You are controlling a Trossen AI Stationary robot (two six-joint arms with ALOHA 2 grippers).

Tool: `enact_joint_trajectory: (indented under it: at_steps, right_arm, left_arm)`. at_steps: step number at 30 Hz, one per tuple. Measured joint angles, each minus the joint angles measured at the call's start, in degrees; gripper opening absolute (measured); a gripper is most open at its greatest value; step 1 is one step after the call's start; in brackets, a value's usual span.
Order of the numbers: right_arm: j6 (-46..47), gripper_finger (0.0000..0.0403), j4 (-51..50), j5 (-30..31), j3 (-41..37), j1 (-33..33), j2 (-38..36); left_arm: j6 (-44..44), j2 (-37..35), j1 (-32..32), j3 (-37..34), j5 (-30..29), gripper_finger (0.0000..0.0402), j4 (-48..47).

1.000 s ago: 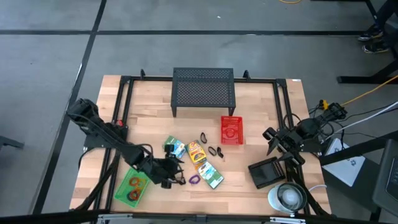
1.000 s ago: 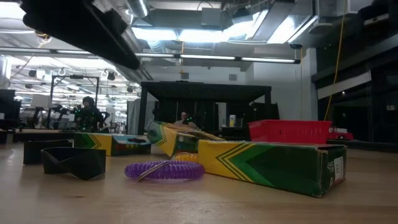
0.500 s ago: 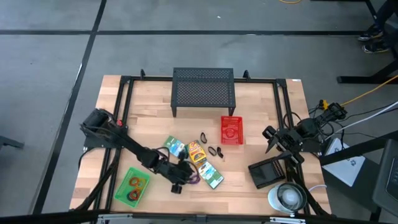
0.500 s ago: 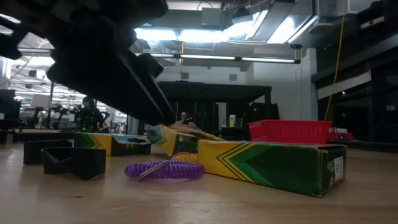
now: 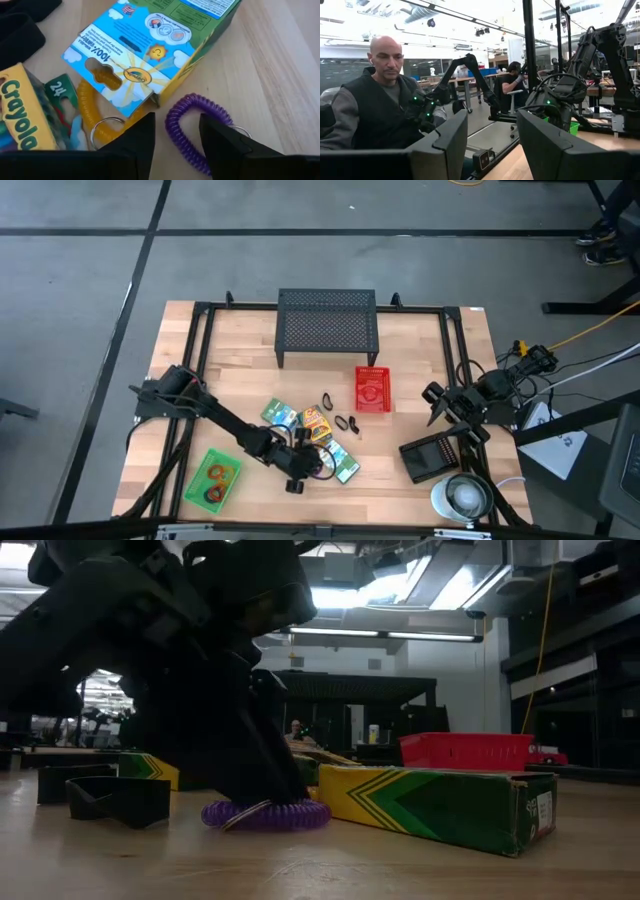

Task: Pick & Place Office Desk Supplies
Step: Put the violet spring keychain into the green bin

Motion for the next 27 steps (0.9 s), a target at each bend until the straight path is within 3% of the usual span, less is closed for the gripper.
enact_joint_trajectory:
  at_steps: [3,12,20,27]
  right_arm:
    - [0.24,0.0172,0.00,-0.02,0.00,0.00,0.02]
    - [0.39,0.0172,0.00,-0.02,0.00,0.00,0.02]
    - [0.39,0.0172,0.02,-0.02,0.00,0.00,0.02]
    - [0.39,0.0172,0.16,-0.02,0.00,0.00,0.02]
  left_arm:
    - [-0.40,0.00,-0.01,0.07,-0.05,0.0128,-1.40]
    - [1.35,-0.18,-0.28,-0.01,0.09,0.0012,-3.89]
    - [2.74,-6.27,-2.81,-0.43,1.64,0.0014,-8.06]
    - [2.52,-15.73,-7.40,-0.33,-8.21,0.0008,-14.94]
